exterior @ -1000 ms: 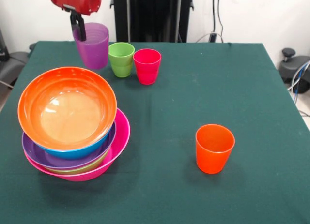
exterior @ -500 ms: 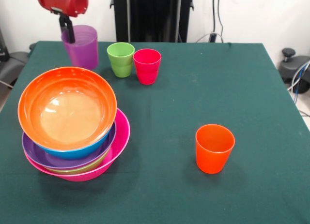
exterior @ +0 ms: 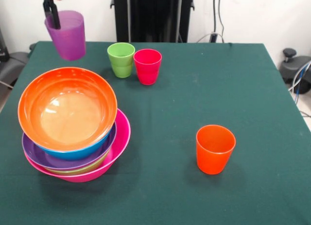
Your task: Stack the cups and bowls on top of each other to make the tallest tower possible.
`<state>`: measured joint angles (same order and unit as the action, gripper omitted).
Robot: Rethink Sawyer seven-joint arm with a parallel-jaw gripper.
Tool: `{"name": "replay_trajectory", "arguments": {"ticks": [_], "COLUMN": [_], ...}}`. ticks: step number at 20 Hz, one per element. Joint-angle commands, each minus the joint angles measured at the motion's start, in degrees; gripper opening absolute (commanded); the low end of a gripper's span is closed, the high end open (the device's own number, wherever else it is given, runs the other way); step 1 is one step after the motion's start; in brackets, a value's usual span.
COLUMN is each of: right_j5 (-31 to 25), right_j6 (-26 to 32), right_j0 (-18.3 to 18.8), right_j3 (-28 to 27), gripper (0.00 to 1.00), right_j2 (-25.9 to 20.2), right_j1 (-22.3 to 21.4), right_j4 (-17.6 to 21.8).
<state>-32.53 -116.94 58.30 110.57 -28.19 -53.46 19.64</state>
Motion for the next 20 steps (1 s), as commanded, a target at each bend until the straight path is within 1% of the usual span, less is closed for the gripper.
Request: {"name": "replay_trajectory", "arguments": {"ticks": [1, 4, 7, 10, 13, 16, 20], "right_j5": [-8.88, -11.68, -14.97, -17.37, -19.91, -25.18, -31.17], "right_j6": [10.35, 10.73, 10.95, 10.95, 11.02, 10.29, 10.04], "right_j0": [-1.16, -0.49, -0.61, -0.87, -1.10, -2.65, -5.10], "right_j3": [3.00, 3.60, 3.17, 1.49, -1.51, -7.96, -18.40], "gripper": [0.00, 0.00, 0.00, 0.00, 0.00, 0.00, 0.00], "right_j2": [-7.55, -9.27, -9.76, -9.80, -9.74, -9.12, -8.69], "right_j1": [-5.00, -8.18, -10.99, -11.68, -10.91, -9.33, -3.19], "right_j4": [-3.25, -6.03, -8.23, -8.53, -7.84, -5.79, -2.60]}}
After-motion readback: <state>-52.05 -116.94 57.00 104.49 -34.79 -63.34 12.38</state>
